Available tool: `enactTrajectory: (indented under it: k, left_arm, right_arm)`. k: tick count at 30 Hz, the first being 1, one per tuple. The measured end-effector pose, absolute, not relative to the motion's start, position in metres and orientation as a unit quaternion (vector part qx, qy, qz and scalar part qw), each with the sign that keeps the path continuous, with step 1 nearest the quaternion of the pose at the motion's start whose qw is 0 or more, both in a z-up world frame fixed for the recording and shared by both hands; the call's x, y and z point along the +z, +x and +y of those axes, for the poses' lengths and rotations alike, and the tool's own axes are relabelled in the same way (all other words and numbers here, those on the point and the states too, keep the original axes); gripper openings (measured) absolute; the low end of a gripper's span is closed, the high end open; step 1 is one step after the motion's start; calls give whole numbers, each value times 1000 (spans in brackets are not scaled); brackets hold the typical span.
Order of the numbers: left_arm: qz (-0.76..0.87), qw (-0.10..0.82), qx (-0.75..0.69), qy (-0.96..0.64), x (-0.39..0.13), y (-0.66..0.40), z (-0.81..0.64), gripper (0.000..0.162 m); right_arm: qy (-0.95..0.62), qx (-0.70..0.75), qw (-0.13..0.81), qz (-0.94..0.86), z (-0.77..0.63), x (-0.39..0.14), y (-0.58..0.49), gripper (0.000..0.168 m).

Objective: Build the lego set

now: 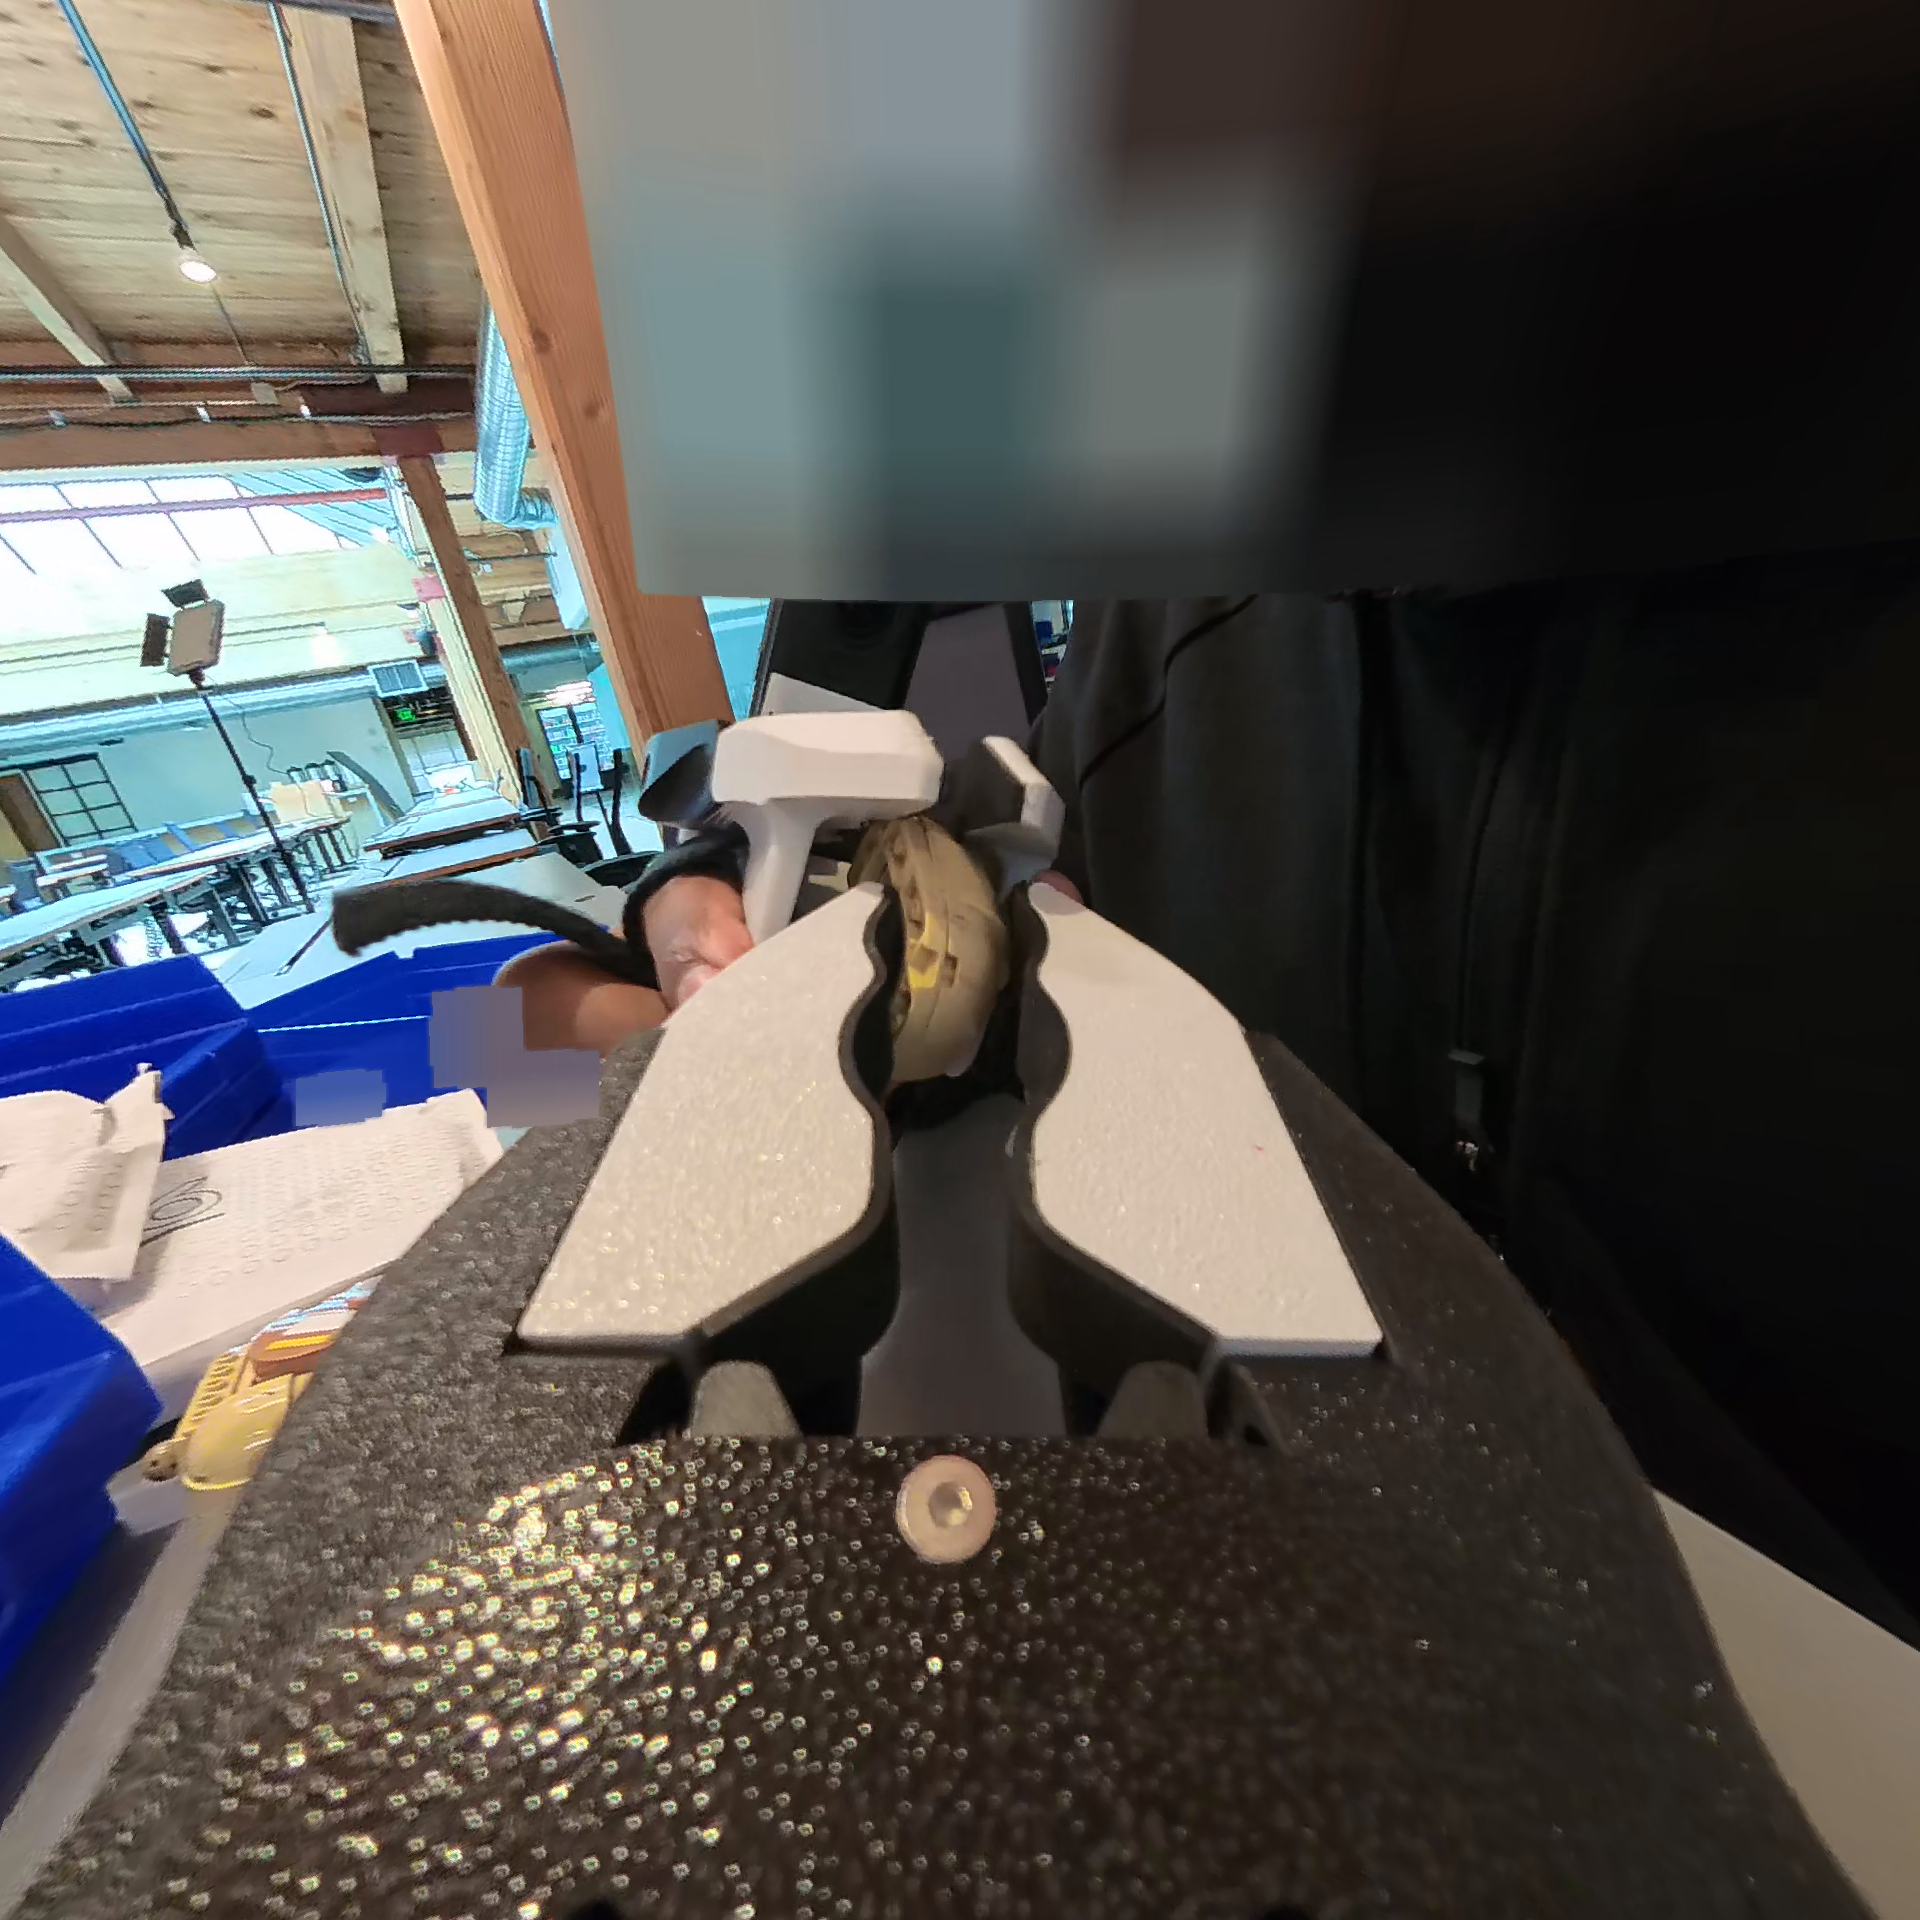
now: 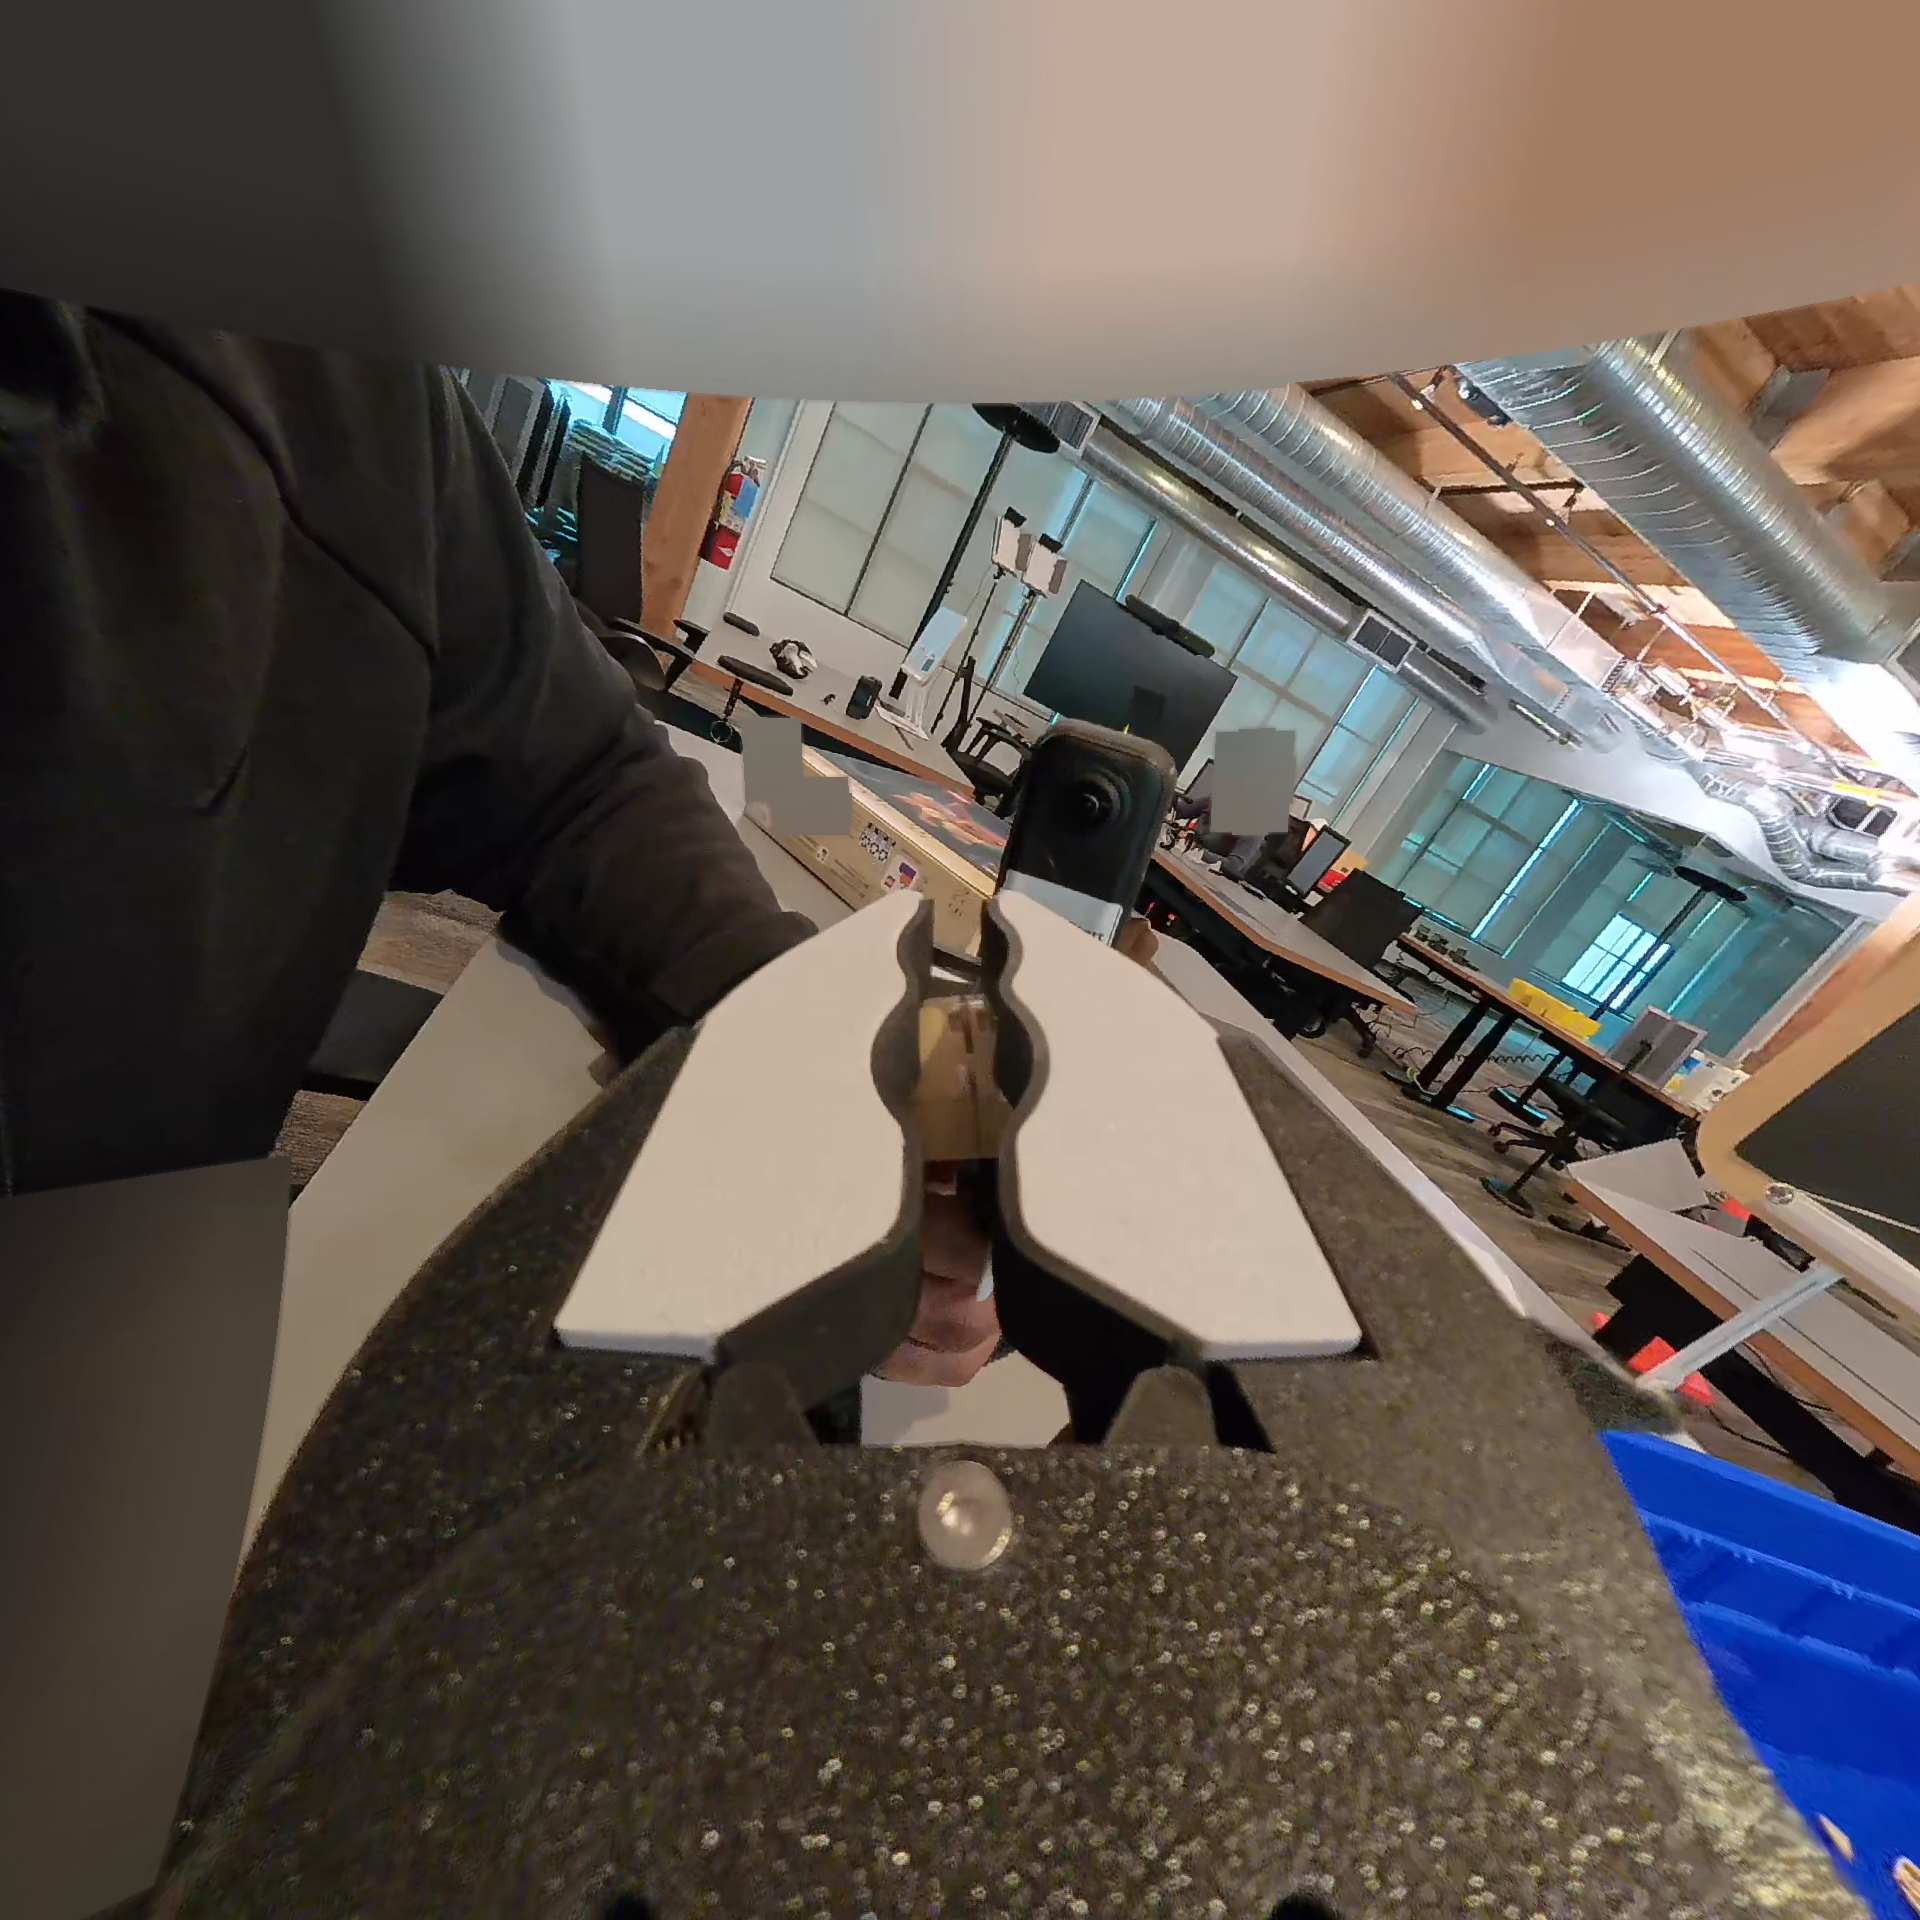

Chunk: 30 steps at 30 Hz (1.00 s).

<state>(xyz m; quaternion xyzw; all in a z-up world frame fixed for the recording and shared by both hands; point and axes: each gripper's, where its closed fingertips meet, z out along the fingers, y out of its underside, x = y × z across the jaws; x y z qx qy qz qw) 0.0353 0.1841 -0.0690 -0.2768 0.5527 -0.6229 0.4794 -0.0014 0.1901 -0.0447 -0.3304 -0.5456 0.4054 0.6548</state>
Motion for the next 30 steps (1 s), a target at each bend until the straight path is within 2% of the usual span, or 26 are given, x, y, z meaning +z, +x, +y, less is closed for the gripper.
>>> enactTrajectory:
  k: [30]
  left_arm:
    - [537, 486, -635, -268, -67, 34, 182, 18]
  right_arm:
    - [-354, 417, 635, -545, 189, -45, -4, 5]
